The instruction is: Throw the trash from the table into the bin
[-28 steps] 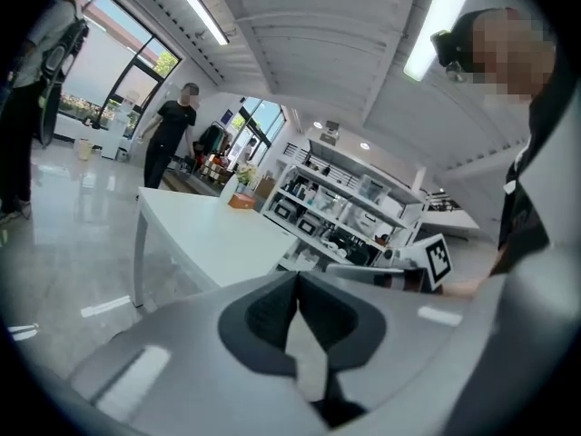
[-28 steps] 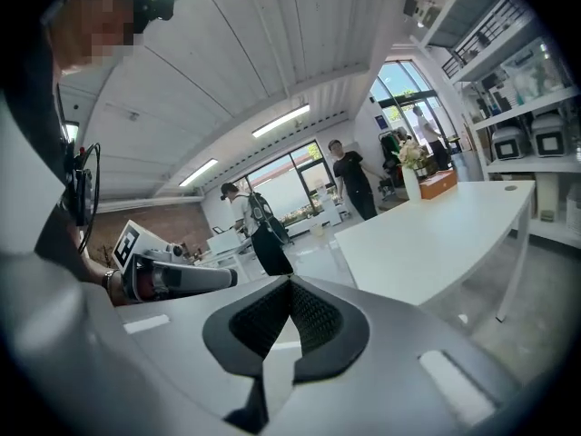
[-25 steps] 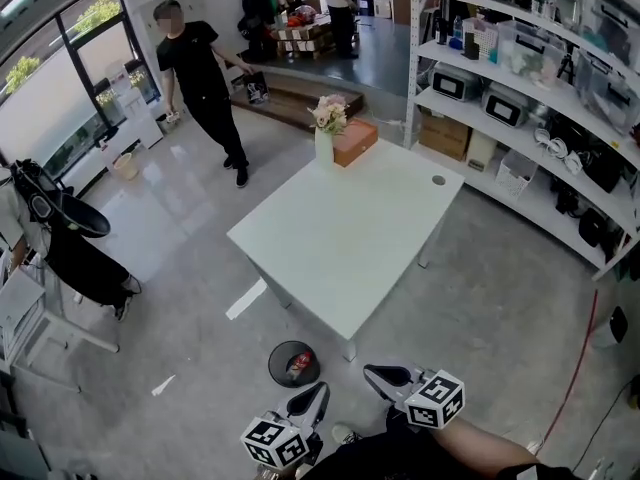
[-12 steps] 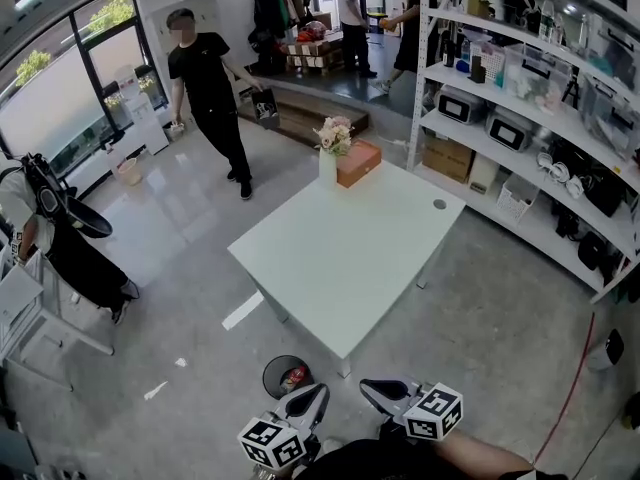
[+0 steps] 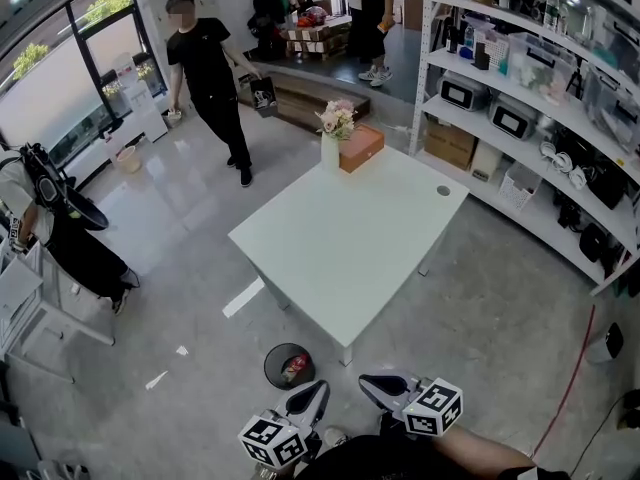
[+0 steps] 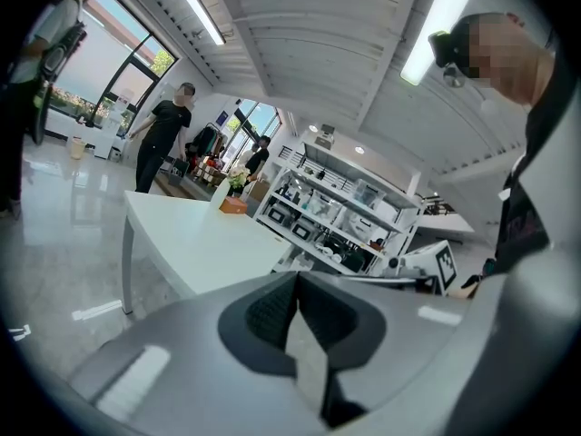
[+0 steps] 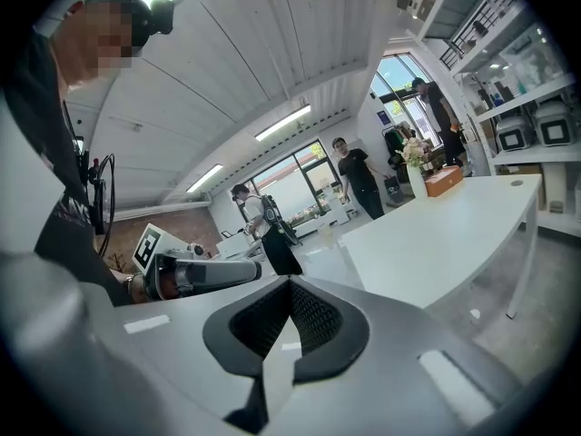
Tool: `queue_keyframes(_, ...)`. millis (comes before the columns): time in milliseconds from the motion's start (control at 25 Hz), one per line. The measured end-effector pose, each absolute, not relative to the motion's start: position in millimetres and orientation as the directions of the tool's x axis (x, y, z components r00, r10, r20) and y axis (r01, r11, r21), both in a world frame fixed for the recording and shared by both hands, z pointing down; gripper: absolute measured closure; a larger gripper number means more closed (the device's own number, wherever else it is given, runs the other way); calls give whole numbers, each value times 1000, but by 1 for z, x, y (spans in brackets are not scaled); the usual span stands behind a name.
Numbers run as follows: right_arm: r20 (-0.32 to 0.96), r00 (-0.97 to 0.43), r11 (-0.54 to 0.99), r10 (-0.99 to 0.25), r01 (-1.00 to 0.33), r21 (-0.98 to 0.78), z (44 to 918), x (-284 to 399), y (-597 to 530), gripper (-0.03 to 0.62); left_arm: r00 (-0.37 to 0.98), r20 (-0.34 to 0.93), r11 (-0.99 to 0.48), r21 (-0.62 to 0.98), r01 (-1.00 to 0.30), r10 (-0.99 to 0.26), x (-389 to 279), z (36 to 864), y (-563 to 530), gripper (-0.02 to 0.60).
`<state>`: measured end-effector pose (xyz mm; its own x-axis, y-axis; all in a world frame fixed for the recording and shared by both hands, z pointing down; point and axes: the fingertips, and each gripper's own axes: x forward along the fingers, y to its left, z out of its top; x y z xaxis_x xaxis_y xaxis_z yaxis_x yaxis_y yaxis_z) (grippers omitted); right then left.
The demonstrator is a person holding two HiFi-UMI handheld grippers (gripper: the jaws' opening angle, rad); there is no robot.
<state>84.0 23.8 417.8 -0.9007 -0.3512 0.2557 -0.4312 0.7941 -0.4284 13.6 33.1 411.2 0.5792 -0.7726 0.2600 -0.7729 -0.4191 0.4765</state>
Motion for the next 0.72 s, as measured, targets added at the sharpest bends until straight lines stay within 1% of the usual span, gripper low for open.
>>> queue_keyframes(720, 248, -903, 803, -351, -426, -416, 415, 73, 49, 595, 579, 237, -434, 462, -774, -780, 5, 405, 58, 574)
